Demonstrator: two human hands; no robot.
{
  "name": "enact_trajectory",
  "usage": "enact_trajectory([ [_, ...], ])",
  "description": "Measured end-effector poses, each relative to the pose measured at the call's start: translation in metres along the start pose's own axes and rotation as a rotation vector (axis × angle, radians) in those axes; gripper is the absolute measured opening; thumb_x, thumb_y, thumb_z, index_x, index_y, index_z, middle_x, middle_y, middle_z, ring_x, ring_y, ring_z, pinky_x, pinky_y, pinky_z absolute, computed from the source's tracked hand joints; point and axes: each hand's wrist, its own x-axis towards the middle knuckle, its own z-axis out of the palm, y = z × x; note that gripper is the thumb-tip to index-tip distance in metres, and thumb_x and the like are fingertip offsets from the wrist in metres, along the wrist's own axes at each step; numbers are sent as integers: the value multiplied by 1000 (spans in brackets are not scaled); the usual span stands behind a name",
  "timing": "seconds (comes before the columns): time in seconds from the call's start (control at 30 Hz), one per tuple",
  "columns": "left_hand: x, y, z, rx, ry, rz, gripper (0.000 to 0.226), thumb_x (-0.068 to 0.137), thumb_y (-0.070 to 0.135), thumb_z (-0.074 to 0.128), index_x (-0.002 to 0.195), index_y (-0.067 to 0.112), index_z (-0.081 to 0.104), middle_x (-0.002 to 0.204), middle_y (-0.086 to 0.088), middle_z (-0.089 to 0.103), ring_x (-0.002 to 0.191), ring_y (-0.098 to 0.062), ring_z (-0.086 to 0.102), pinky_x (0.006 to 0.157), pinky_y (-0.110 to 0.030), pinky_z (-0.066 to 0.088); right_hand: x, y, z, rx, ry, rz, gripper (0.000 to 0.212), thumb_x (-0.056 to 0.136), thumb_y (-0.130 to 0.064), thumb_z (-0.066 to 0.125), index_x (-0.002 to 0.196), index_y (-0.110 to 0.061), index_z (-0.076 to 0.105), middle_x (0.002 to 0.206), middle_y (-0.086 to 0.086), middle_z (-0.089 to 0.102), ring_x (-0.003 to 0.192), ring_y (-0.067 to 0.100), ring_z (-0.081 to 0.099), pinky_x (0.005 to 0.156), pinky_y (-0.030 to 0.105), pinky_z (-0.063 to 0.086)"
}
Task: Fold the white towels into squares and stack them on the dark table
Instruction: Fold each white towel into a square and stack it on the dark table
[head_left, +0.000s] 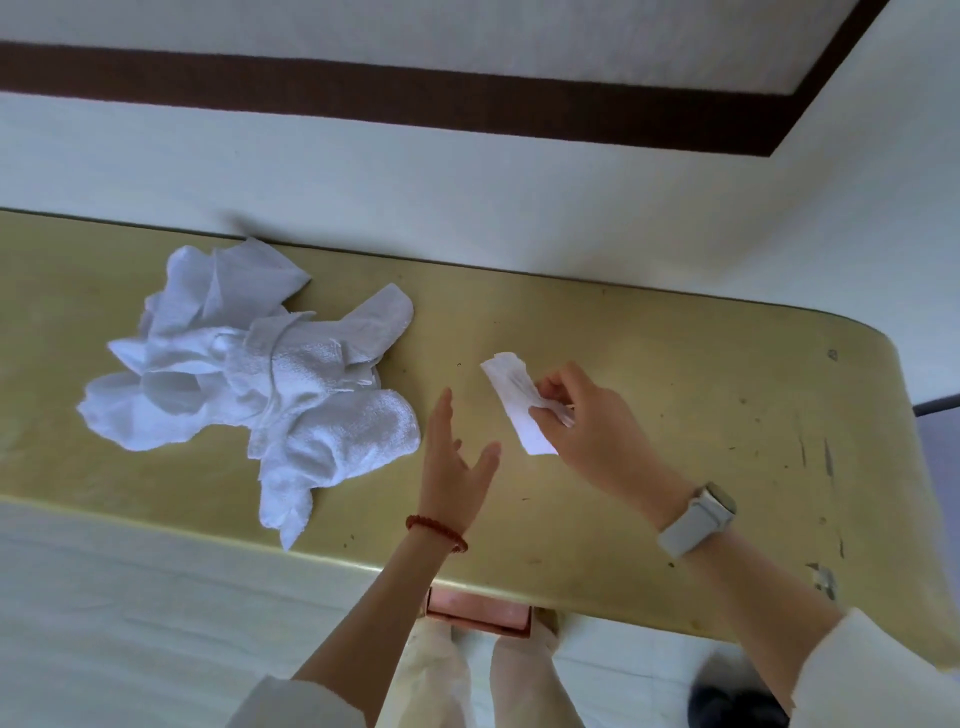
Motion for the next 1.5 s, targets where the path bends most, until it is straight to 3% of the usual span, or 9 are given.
enact_trajectory([
  [0.17,-23,25,-84,-392,-157,-307,67,82,3,62,140,-1,27,134,-8,45,125,-20,41,81,-16,47,-11,-75,-11,134,-230,-162,22,87,-13,57,79,-28,44,64,-13,57,55,1,46,52,13,34],
  [0.33,-82,25,-190,-752,-129,-201,33,65,15,73,97,9,68,102,-6,67,101,-21,61,95,-37,48,-34,-151,19,327,-301,-211,19,88,-4,56,83,-21,48,65,-8,59,60,6,47,59,21,36],
  [0.47,-146,18,-285,-689,175,-101,12,85,2,60,86,9,69,88,-3,69,86,-17,62,75,-23,53,-70,-221,92,391,-317,-238,19,87,-5,57,91,-23,57,85,1,65,83,16,59,78,34,46],
  [0.6,-240,-21,-409,-536,492,-21,13,87,5,59,76,8,65,78,-5,63,77,-15,58,77,-29,49,-133,-314,205,424,-428,-267,7,86,-7,58,85,-12,62,66,-3,54,66,12,48,61,26,37],
  [0.77,-385,-85,-563,-137,944,14,20,90,22,59,75,10,61,70,-2,58,67,-7,50,65,-23,41,-226,-451,368,400,-588,-475,11,86,-5,58,81,-14,60,69,-3,57,70,16,51,70,30,41],
  [0.97,-515,-141,-698,159,1434,-169,28,96,24,45,70,22,36,55,9,39,51,-7,37,48,-26,27,-336,-584,525,324,-696,-800,6,87,-15,57,83,-19,58,71,-9,61,68,11,57,62,24,43],
  [1.2,-608,-220,-860,286,1601,-359,21,96,32,40,88,14,44,63,-3,55,62,-30,50,54,-31,30,-408,-716,686,247,-819,-1025,16,89,-27,55,83,-13,57,65,-4,58,57,20,55,61,40,48],
  [1.3,-641,-249,-933,97,1671,-376,20,96,32,43,83,17,46,59,3,49,58,-19,43,50,-28,32,-435,-776,760,273,-896,-1080,24,89,-23,57,66,-26,48,53,-9,46,48,8,43,55,29,36],
  [1.5,-726,-299,-1051,-273,1667,-357,12,95,23,48,96,11,52,90,-9,59,79,-20,58,69,-32,52,-506,-892,900,254,-1118,-1097,17,90,-24,55,94,-8,61,65,-2,56,64,18,52,61,29,39],
])
